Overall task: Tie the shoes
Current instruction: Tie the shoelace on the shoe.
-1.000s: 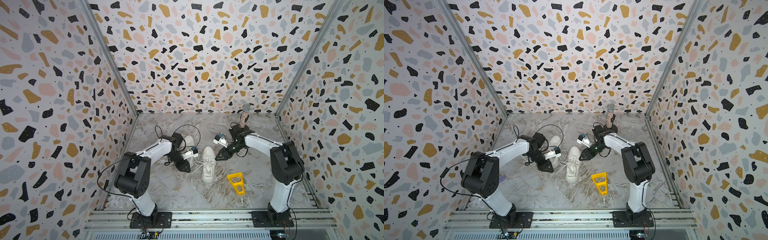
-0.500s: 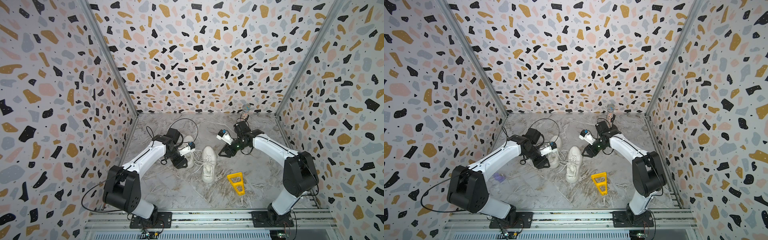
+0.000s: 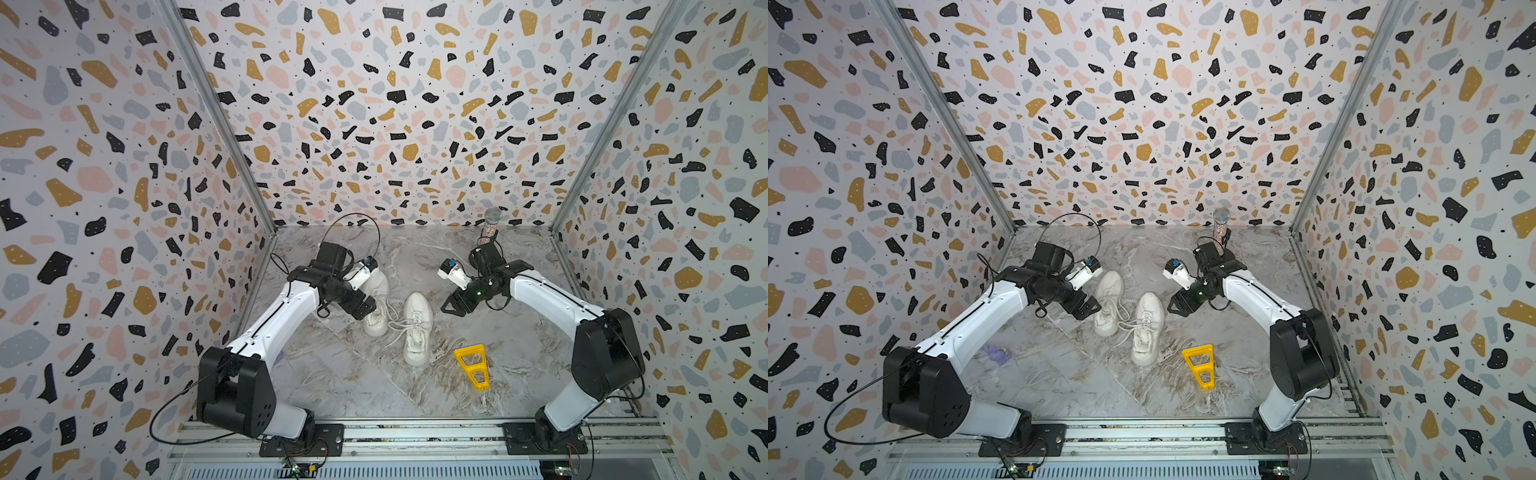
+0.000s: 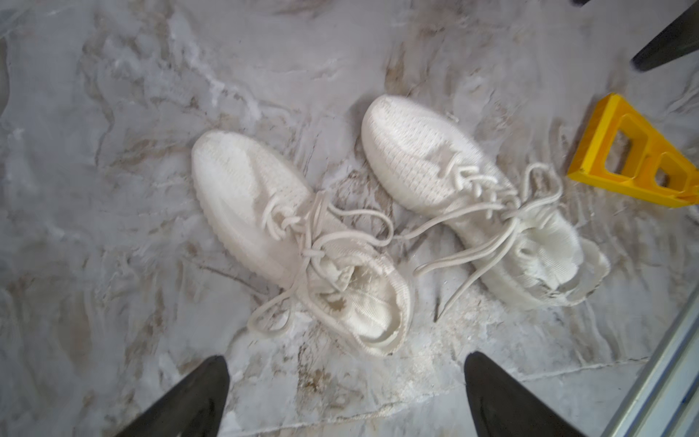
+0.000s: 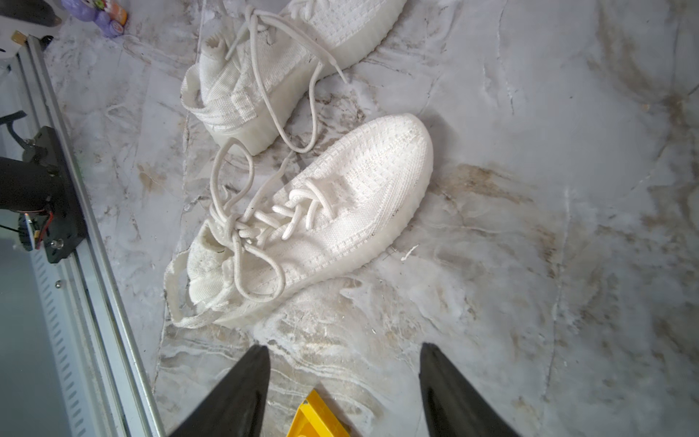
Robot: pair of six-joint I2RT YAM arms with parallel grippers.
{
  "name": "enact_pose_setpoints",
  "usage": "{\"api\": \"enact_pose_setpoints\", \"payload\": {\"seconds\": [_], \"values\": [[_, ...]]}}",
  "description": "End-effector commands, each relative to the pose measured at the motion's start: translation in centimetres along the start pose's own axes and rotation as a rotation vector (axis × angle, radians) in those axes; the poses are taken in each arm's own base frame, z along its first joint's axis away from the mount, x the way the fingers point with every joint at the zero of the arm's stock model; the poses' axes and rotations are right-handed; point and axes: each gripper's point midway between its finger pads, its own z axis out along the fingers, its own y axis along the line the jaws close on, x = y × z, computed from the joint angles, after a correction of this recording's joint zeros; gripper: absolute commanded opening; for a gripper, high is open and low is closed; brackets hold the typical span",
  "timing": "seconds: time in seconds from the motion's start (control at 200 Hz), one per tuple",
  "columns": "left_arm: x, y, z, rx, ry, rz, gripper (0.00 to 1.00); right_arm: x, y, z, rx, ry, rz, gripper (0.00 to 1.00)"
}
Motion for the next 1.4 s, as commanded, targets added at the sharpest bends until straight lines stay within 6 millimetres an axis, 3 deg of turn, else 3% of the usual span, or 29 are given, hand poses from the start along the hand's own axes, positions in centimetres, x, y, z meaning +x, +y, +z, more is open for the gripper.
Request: {"api": "enact_pose_setpoints", "payload": {"seconds": [0.0, 0.275, 0.516, 0.691, 0.961, 1.392], "values": [[-2.1, -3.0, 0.7, 0.217, -0.06, 0.047, 1.0, 0.7, 2.3, 0.5, -0.16, 0.008, 0.058, 0.67], [-0.4, -6.0, 5.7, 0.332, 0.093, 0.368, 0.86, 0.9, 3.3, 3.4, -0.367, 0.034, 0.206, 0.63], [1.1, -6.7, 7.3, 0.458, 0.174, 0.525, 0.71, 0.8, 3.4, 5.1, -0.46, 0.054, 0.296, 0.56], [2.8, -7.1, 8.3, 0.463, 0.249, 0.611, 0.67, 0.9, 3.6, 5.7, -0.506, 0.068, 0.334, 0.5], [3.3, -7.5, 10.3, 0.457, 0.266, 0.634, 0.65, 1.1, 4.9, 6.1, -0.582, 0.083, 0.353, 0.44], [5.3, -5.9, 11.7, 0.38, 0.354, 0.737, 0.63, 1.2, 4.9, 7.1, -0.6, 0.101, 0.368, 0.43]]}}
